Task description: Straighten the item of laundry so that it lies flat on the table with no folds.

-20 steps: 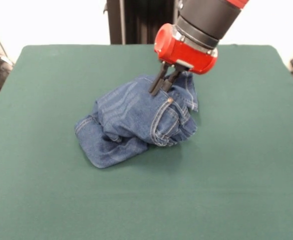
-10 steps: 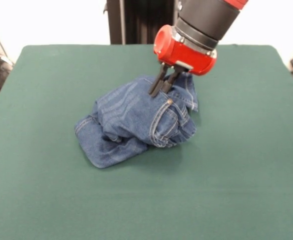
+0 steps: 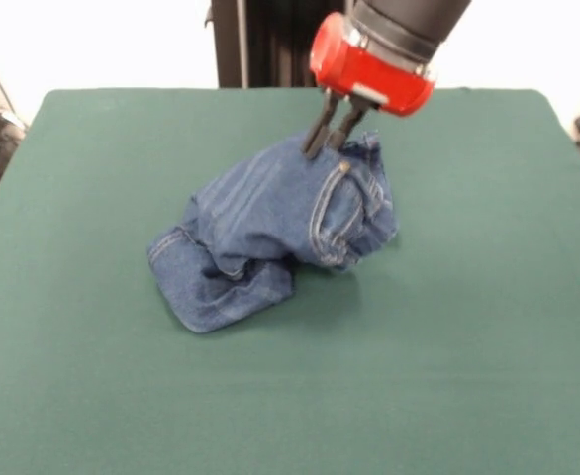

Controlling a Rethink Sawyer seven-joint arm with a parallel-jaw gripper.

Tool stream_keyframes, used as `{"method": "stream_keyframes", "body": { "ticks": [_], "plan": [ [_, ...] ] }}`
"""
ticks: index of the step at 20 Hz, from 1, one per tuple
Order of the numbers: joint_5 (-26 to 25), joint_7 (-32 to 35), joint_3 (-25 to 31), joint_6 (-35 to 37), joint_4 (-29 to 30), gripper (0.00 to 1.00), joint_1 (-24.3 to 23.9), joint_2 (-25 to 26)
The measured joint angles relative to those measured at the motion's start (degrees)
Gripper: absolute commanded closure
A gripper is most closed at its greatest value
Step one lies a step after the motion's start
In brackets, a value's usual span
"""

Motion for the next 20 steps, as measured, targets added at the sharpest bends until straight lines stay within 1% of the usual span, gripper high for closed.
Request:
{"method": "stream_keyframes", "body": {
  "ticks": [3,4,9,11,12,15,16,20],
  "plan": [
    [1.0,0.0,0.0,1.38,1.38,1.0,-0.01,-1.94],
    [1.68,0.0,-0.02,2.72,2.53,1.0,-0.01,-3.79],
    [4.21,0.0,-0.04,5.54,5.63,1.0,0.09,-8.9],
    [5.01,0.02,-0.05,6.23,6.42,1.0,0.3,-10.18],
    [6.19,0.09,-0.17,7.62,7.37,1.0,0.98,-11.97],
    [7.63,0.83,-0.86,10.21,8.1,1.0,2.74,-14.02],
    [8.67,2.18,-1.72,12.77,8.17,1.0,4.59,-15.33],
    [11.16,6.27,-3.3,18.59,8.17,1.0,8.55,-17.58]
  ]
}}
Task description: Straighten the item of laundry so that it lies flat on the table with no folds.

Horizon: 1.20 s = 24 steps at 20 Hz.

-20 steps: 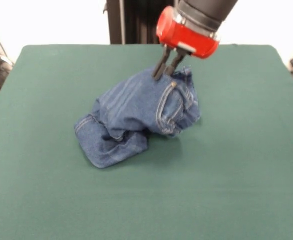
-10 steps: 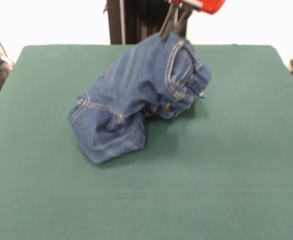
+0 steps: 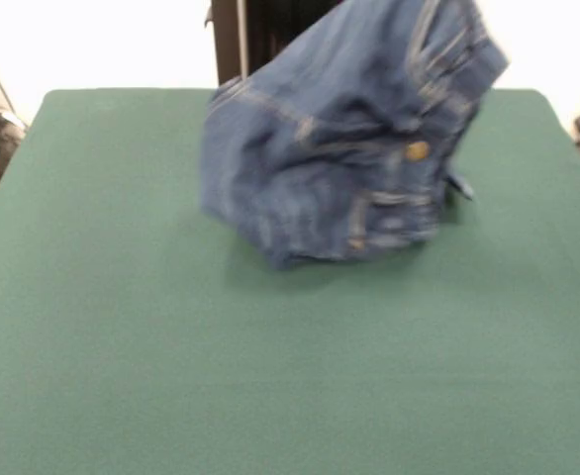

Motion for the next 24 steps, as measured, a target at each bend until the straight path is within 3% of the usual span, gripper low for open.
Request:
{"method": "stream_keyframes", "body": {
  "ticks": [7,8,11,14,18,24],
  "plan": [
    [5.45,13.86,-2.36,11.14,-0.88,1.0,7.4,-2.48],
    [6.64,18.25,-2.86,13.63,-1.52,1.0,8.87,-2.43],
    [7.98,26.09,-3.44,17.01,-2.5,1.0,10.71,-2.39],
    [8.35,29.56,-3.41,17.87,-2.72,1.0,10.97,-2.53],
    [8.58,31.51,-2.36,17.26,-1.93,1.0,8.21,-3.97],
    [7.17,31.51,-0.66,13.49,0.08,1.0,-2.9,-6.3]
  ]
}}
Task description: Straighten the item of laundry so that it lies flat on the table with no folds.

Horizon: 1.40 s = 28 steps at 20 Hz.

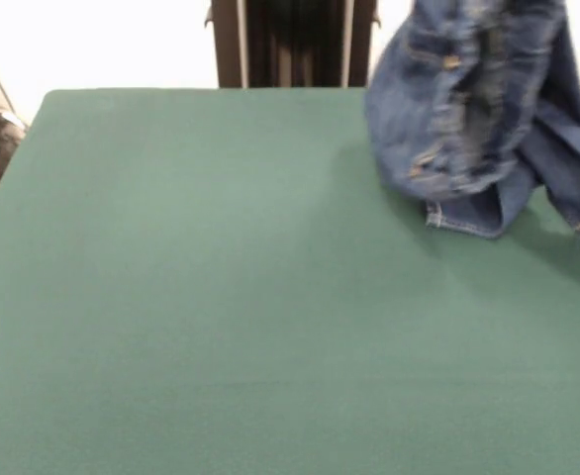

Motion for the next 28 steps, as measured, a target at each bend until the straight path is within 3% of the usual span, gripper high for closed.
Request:
{"method": "stream_keyframes", "body": {
  "ticks": [3,7,23,28],
  "plan": [
    [-2.05,0.0,0.07,-0.33,0.02,1.0,-3.51,-0.49],
    [-3.82,0.0,0.08,0.09,0.0,1.0,-4.12,-1.22],
    [-5.15,0.31,0.14,21.13,-9.12,1.0,4.12,-4.16],
    [-5.18,1.62,0.12,24.34,-12.18,1.0,5.22,-4.03]
  ]
}}
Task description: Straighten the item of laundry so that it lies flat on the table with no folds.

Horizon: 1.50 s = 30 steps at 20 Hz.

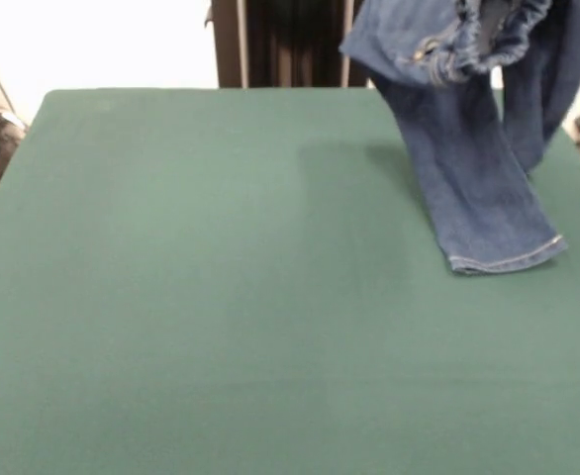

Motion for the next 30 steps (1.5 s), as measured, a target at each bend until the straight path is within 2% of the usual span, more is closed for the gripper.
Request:
{"method": "stream_keyframes", "body": {
  "ticks": [16,30],
  "plan": [
    [3.6,14.13,0.0,15.45,-15.47,1.0,0.86,3.2],
    [6.07,26.4,-0.4,21.41,-23.78,1.0,6.1,5.35]
  ]
}}
